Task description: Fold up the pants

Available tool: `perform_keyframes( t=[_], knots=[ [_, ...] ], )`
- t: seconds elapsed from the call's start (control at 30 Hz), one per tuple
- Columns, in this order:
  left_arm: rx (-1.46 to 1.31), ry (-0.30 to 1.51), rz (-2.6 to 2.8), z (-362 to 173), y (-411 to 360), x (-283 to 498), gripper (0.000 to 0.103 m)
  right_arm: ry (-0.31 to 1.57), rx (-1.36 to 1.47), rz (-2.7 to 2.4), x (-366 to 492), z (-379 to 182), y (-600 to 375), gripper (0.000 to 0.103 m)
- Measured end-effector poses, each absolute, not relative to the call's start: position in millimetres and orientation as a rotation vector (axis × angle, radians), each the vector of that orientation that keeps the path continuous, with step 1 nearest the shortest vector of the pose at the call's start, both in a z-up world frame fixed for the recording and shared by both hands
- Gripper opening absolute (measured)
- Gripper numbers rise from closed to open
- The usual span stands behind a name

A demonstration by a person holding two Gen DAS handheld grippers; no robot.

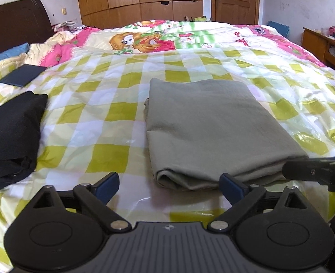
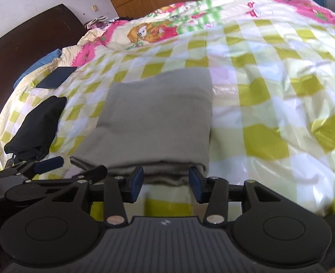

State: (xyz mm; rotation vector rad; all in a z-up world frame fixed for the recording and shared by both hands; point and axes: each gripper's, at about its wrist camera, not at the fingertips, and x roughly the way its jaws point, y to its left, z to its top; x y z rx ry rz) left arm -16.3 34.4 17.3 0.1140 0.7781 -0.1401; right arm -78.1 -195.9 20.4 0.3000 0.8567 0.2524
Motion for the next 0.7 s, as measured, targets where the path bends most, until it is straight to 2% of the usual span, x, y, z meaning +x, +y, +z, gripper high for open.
perform_keyframes(
  t=[0.7],
  knots=[
    [0.131,0.754,-0.134,23.6,27.0,-30.9,0.103,0.878,0.257,0.234,-84.8,11.6,-188.9,0.049]
  ],
)
